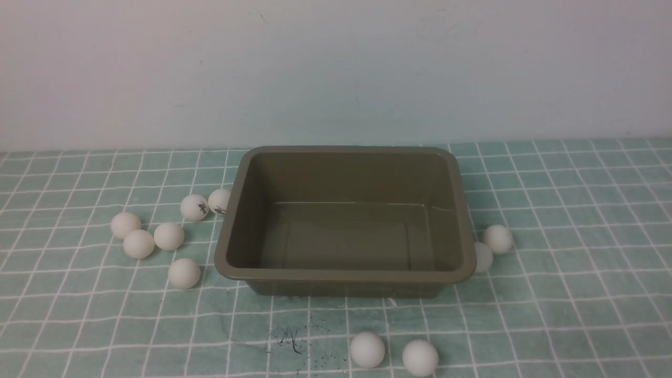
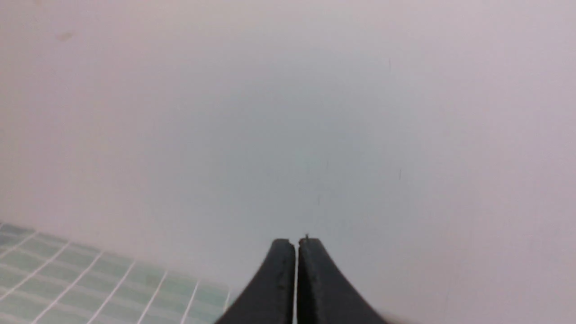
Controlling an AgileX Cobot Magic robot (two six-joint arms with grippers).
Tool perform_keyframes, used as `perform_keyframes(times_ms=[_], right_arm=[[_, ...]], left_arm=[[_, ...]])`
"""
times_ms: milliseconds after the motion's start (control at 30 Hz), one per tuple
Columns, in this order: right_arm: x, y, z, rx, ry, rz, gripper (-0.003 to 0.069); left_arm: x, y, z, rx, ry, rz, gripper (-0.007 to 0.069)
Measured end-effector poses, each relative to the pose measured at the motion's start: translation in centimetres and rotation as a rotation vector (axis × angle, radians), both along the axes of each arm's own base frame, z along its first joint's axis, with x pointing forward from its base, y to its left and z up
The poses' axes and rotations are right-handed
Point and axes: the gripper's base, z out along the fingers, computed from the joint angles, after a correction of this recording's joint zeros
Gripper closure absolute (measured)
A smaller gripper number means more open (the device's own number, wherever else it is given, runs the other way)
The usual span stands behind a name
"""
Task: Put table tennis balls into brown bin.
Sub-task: 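Reach for and grasp a ping pong ball on the table beside the basket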
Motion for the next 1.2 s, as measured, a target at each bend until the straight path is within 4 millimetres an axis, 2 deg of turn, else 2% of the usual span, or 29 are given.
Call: perform_keyframes(times_ms=[67,100,133,200,267,300,333,367,400,433,500,567,600,633,733,833,967,1000,1067,1200], right_arm=[[0.0,-0.3,0.7,0.293,-0.051,-0.024,0.0673],[0.0,-0.3,0.8,0.315,-0.055,-0.027,0.0673],[0.0,-0.6,1.1,0.45,-0.082,-0.046,0.0673],[0.0,-1.0,1.3,0.503,-0.114,-0.071,0.0673],[0.0,-1.2,1.5,0.546,-0.135,-0.09,0.0673],[-0.1,-1.3,1.5,0.559,-0.138,-0.094,0.0673],[-0.1,-1.3,1.5,0.555,-0.138,-0.095,0.0673],[0.0,-1.1,1.4,0.49,-0.126,-0.082,0.0673],[-0.1,-0.9,1.6,0.455,-0.116,-0.066,0.0673],[-0.2,-0.6,2.0,0.388,-0.107,-0.039,0.0673],[-0.2,-0.2,3.3,0.319,-0.095,-0.007,0.0673],[0.1,0.1,4.8,0.274,-0.062,0.018,0.0673],[0.2,0.1,5.0,0.259,-0.057,0.021,0.0673],[1.1,0.7,6.8,0.169,0.019,0.064,0.0673],[3.4,1.8,9.9,-0.072,0.227,0.181,0.0673],[6.7,2.4,11.5,-0.244,0.484,0.277,0.0673],[9.9,2.4,12.9,-0.352,0.631,0.311,0.0673],[10.0,2.5,12.9,-0.352,0.634,0.313,0.0673],[11.2,2.4,13.6,-0.375,0.65,0.312,0.0673],[11.6,2.5,13.5,-0.378,0.66,0.313,0.0673]], left_arm=[[-0.6,0.5,1.8,-0.119,-0.133,0.009,0.0629],[-0.6,0.4,1.8,-0.123,-0.133,0.007,0.0629],[-1.1,0.3,4.4,-0.115,-0.186,-0.016,0.0629],[-0.9,-0.1,7.0,-0.061,-0.162,-0.04,0.0629],[0.1,-0.9,11.0,0.035,-0.022,-0.092,0.0629],[1.7,-1.2,12.3,0.079,0.109,-0.117,0.0629],[1.8,-1.3,12.9,0.092,0.14,-0.127,0.0629],[5.2,-1.8,14.2,0.135,0.414,-0.181,0.0629],[6.1,-2.0,14.6,0.149,0.515,-0.205,0.0629],[8.5,-2.2,14.2,0.168,0.685,-0.238,0.0629],[11.6,-2.6,13.3,0.204,0.947,-0.305,0.0629],[14.5,-2.7,11.6,0.23,1.134,-0.358,0.0629],[15.2,-2.8,11.0,0.238,1.171,-0.369,0.0629],[17.4,-3.0,9.3,0.266,1.286,-0.419,0.0629],[21.2,-3.9,5.1,0.299,1.449,-0.493,0.0629],[23.0,-5.0,2.3,0.32,1.513,-0.53,0.0629],[24.7,-6.1,-0.8,0.335,1.553,-0.55,0.0629],[24.8,-6.1,-1.0,0.335,1.555,-0.55,0.0629],[25.8,-6.2,-2.6,0.334,1.564,-0.542,0.0629],[26.6,-6.2,-3.4,0.37,1.526,-0.537,0.0607]])
